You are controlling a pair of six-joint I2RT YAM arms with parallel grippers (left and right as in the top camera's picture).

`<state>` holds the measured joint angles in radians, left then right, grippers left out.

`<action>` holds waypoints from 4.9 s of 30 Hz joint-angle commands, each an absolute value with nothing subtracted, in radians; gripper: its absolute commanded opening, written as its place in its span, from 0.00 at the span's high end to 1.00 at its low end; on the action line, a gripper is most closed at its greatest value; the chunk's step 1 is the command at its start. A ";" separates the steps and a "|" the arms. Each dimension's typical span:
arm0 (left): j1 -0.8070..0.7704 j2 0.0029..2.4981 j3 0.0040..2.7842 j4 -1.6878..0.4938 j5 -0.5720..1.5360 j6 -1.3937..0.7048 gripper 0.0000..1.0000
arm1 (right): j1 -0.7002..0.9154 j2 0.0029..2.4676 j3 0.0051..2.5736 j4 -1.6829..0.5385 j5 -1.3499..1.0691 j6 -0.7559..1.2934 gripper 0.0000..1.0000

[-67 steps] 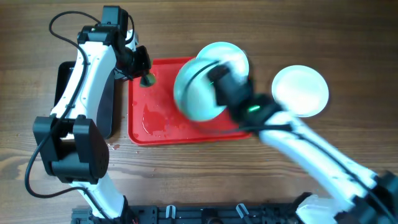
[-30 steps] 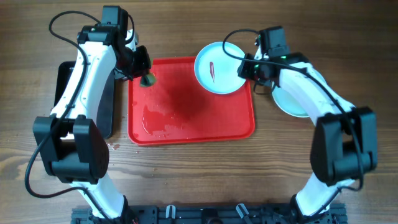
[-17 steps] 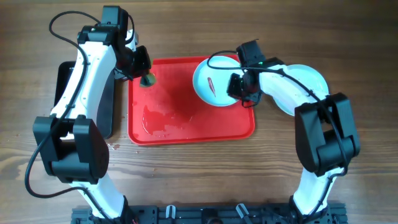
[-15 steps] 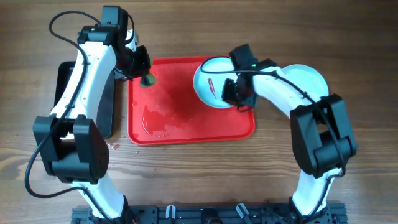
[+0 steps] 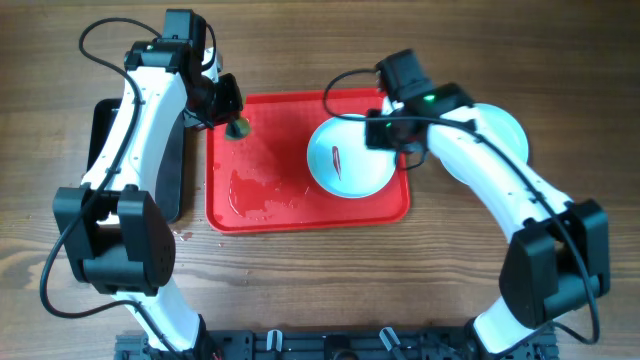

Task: Clean dirty plates on tray and stack at the side
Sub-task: 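Grasp the remaining light-blue plate and drag it to tray center, then scrub the last light-blue plate with the sponge in left gripper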

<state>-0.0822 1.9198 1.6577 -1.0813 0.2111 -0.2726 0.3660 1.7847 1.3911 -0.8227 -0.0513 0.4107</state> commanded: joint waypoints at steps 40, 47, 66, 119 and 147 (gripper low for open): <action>-0.083 1.919 1.653 -1.088 0.228 -0.281 0.96 | 0.371 2.047 1.464 -0.688 0.071 0.253 0.55; -0.083 1.919 1.653 -1.092 0.228 -0.281 0.96 | 0.371 2.114 1.464 -0.714 0.069 0.262 0.55; -0.113 1.919 1.653 -1.135 0.228 -0.270 0.96 | 0.496 2.191 1.464 -0.742 -0.273 0.472 0.89; -0.201 2.057 1.248 -0.778 -0.274 -0.536 0.96 | 0.496 2.220 1.464 -0.566 -0.267 0.524 0.96; -0.200 2.036 1.251 -0.619 -0.270 -0.483 0.96 | 0.496 2.220 1.464 -0.577 -0.260 0.524 0.95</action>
